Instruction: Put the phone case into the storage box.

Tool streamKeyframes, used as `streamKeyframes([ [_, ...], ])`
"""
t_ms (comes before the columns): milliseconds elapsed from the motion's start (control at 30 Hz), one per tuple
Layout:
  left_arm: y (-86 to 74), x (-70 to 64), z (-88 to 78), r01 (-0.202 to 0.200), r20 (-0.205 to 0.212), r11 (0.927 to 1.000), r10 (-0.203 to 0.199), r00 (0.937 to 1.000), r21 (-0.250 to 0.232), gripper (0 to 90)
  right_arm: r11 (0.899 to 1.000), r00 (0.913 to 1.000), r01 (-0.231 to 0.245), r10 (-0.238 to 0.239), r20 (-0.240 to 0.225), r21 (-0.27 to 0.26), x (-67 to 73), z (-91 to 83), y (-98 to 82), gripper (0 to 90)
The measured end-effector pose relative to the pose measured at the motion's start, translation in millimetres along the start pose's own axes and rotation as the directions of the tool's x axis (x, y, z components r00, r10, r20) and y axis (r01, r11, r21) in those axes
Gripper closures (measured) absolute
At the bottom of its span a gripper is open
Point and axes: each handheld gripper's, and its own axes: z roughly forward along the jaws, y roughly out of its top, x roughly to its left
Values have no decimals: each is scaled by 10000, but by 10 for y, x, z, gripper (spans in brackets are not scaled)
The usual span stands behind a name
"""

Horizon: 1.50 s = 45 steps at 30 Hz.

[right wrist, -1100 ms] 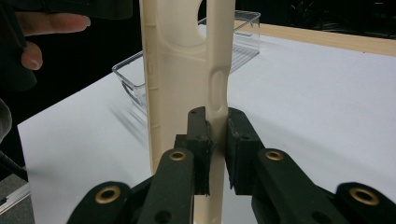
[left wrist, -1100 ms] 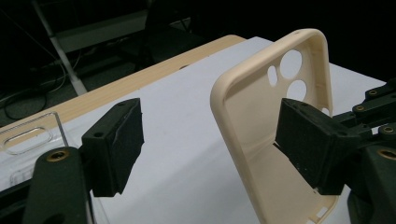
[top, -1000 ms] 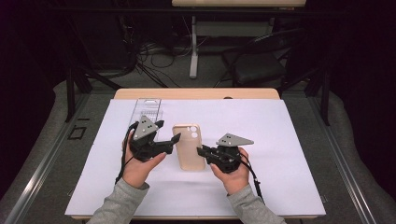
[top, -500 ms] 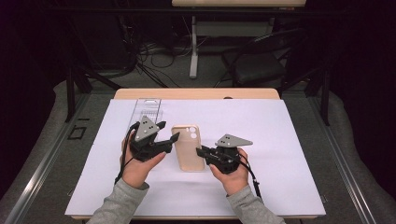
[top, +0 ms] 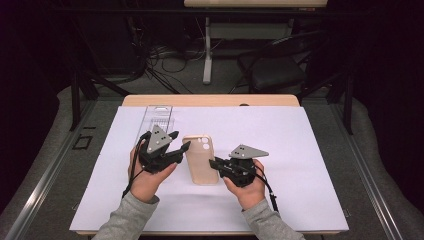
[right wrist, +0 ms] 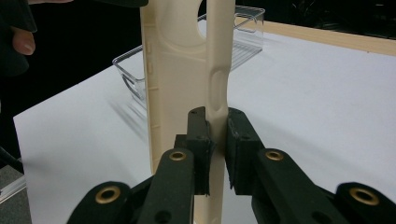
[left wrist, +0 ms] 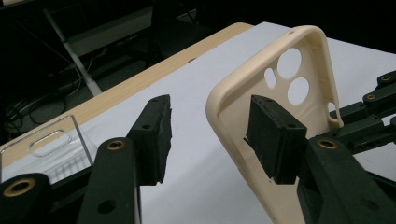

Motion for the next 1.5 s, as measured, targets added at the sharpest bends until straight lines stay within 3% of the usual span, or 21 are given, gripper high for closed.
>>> streamKeyframes([
  [533, 21, 43, -18, -267, 451, 9994, 256, 9987, 238, 619, 9999, 9999, 119, -119, -77, 72, 4, 4, -1, 813],
  [667, 37, 72, -43, -316, 830, 9992, 293, 9961, 261, 640, 9998, 9997, 193, -192, -134, 87, -5, -5, 8, 813],
  [933, 51, 106, -60, -526, 1095, 9980, 486, 9928, 342, 694, 9990, 9986, 433, -430, -324, 84, 4, -2, 15, 813],
  [1133, 57, 131, -67, -478, 1483, 9977, 403, 9881, 478, 716, 9984, 9978, 558, -555, -368, 69, 14, -2, 18, 813],
  [1500, 54, 159, -71, -490, 1566, 9970, 390, 9869, 602, 743, 9978, 9972, 649, -644, -379, 131, 16, 5, 16, 813],
])
